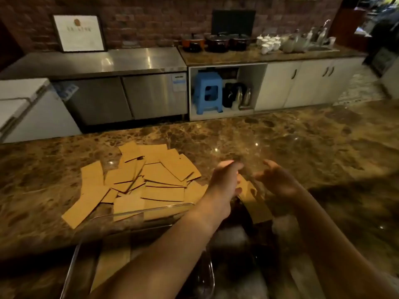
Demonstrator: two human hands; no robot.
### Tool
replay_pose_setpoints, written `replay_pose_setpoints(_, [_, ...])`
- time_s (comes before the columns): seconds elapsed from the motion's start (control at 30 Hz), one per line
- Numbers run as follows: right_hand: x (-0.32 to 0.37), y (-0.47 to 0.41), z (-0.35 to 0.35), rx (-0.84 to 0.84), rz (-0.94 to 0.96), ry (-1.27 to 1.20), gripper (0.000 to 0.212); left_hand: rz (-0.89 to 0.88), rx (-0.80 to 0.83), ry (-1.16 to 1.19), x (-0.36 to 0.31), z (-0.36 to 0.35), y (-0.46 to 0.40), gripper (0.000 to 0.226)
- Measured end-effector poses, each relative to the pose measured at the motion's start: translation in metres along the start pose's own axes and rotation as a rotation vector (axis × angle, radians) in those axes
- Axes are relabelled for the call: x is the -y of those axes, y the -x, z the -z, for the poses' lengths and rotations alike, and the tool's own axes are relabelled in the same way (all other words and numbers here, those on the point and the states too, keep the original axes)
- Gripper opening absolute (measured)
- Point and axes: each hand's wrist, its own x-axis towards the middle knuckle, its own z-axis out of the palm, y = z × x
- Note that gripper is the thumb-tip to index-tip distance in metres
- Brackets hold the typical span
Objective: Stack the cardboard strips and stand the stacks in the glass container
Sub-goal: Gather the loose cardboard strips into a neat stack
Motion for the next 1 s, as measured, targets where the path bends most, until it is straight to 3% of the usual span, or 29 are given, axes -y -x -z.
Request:
replay_pose_setpoints(0.03, [-0.003,-0.003,0.007,0.119,0.012,-0.110,0.064,0.056,0.002,0.022,0.003,-0.005,-0.002,0.014])
replay_pose_setpoints(0.07, [-0.006,-0.007,0.016,0.040,-0.025,-0.100,0.067,0.126,-0.021,0.044,0.005,-0.009,-0.005,0.023])
replay_pose_setpoints(0.1, [-0.008,-0.015,0.024,0.073,-0.092,-0.091,0.065,0.187,-0.027,0.068,0.009,-0.012,-0.008,0.027])
replay_pose_setpoints(0.17, [-0.019,-0.018,0.029,0.238,-0.134,-0.282,0.046,0.258,-0.039,0.116,0.015,-0.015,-0.013,0.024])
replay_pose_setpoints(0.27, [-0.030,-0.025,0.037,0.069,-0.171,-0.323,0.026,0.299,-0.086,0.158,0.018,-0.019,-0.020,0.027])
replay_pose_setpoints(0.33, [-0.031,-0.023,0.028,-0.124,-0.190,-0.107,0.009,0.312,-0.117,0.160,0.017,-0.023,-0.023,0.033])
replay_pose_setpoints(0.37, [-0.034,-0.026,0.027,-0.214,-0.197,0.078,0.013,0.328,-0.123,0.178,0.016,-0.024,-0.026,0.034])
replay_pose_setpoints(0.43, [-0.037,-0.030,0.024,-0.407,-0.203,0.706,0.026,0.356,-0.151,0.247,0.015,-0.026,-0.029,0.035])
replay_pose_setpoints(0.53, [-0.037,-0.033,0.017,-0.379,-0.166,1.027,0.015,0.383,-0.171,0.224,0.017,-0.030,-0.034,0.030])
replay_pose_setpoints(0.8, [-0.026,-0.023,0.000,-0.378,-0.125,0.938,0.026,0.417,-0.131,0.291,0.002,-0.021,-0.023,0.037])
replay_pose_setpoints(0.9, [-0.006,-0.018,-0.012,-0.457,0.009,0.799,0.028,0.279,-0.096,0.308,-0.019,-0.010,-0.013,0.028])
replay_pose_setpoints(1.0, [0.022,-0.009,-0.039,-0.395,0.120,0.579,0.028,0.093,-0.110,0.210,-0.040,0.013,0.001,0.018])
